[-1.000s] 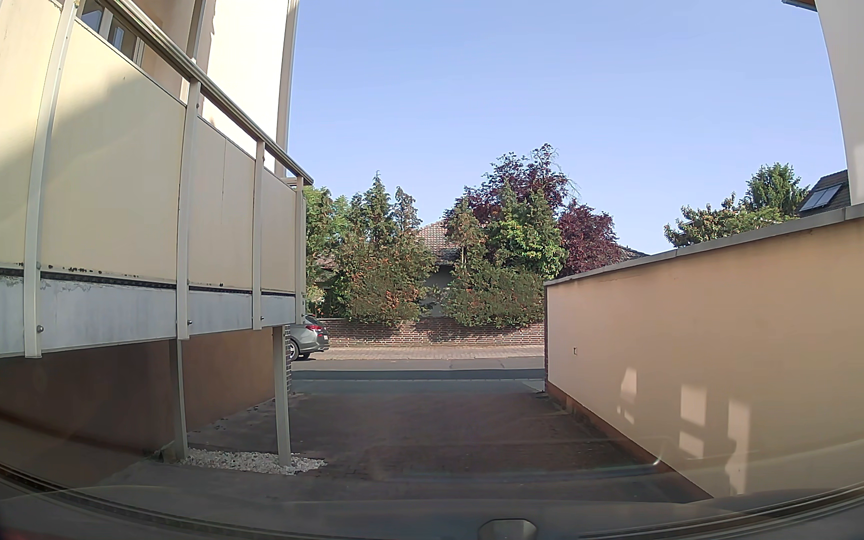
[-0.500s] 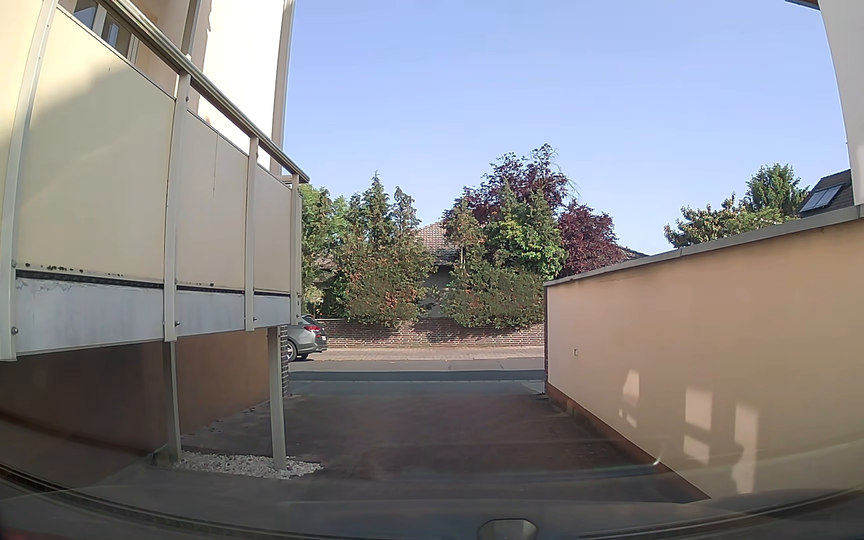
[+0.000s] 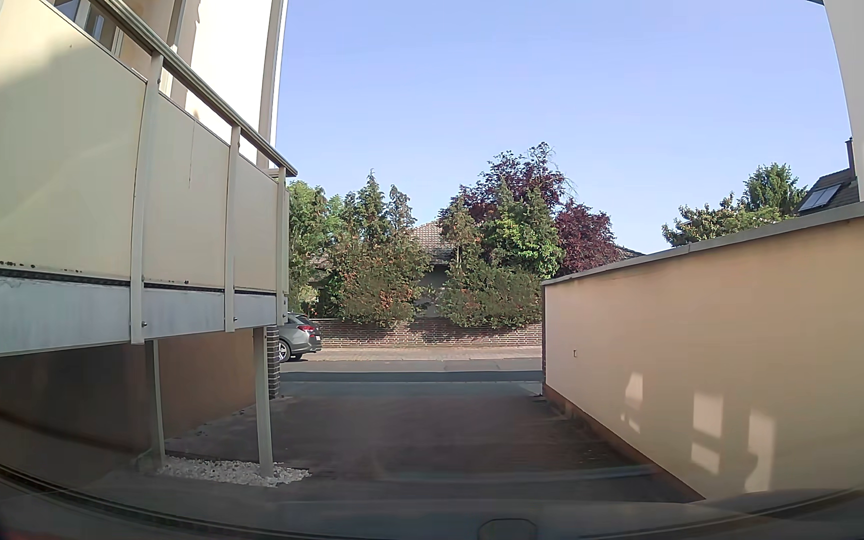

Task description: Follow the waypoints while adhering to traffic rules and regulations

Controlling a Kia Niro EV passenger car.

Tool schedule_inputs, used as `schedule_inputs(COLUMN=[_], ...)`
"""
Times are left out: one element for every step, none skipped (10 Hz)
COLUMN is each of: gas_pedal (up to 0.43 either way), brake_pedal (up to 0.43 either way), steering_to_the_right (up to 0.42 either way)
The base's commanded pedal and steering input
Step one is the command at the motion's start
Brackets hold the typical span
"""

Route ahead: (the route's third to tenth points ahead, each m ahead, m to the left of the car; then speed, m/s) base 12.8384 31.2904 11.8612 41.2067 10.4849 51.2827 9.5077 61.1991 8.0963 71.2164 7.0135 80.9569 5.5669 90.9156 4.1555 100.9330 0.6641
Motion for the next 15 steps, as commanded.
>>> schedule_inputs(gas_pedal=[0.000, 0.000, 0.000, 0.000, 0.000, 0.000, 0.000, 0.000, 0.000, 0.000, 0.000, 0.000, 0.000, 0.000, 0.000], brake_pedal=[0.030, 0.030, 0.030, 0.030, 0.030, 0.030, 0.030, 0.030, 0.030, 0.030, 0.030, 0.030, 0.030, 0.030, 0.030], steering_to_the_right=[0.088, 0.076, 0.063, 0.046, 0.032, 0.020, 0.008, 0.001, -0.003, -0.006, -0.009, -0.013, -0.022, -0.029, -0.033])
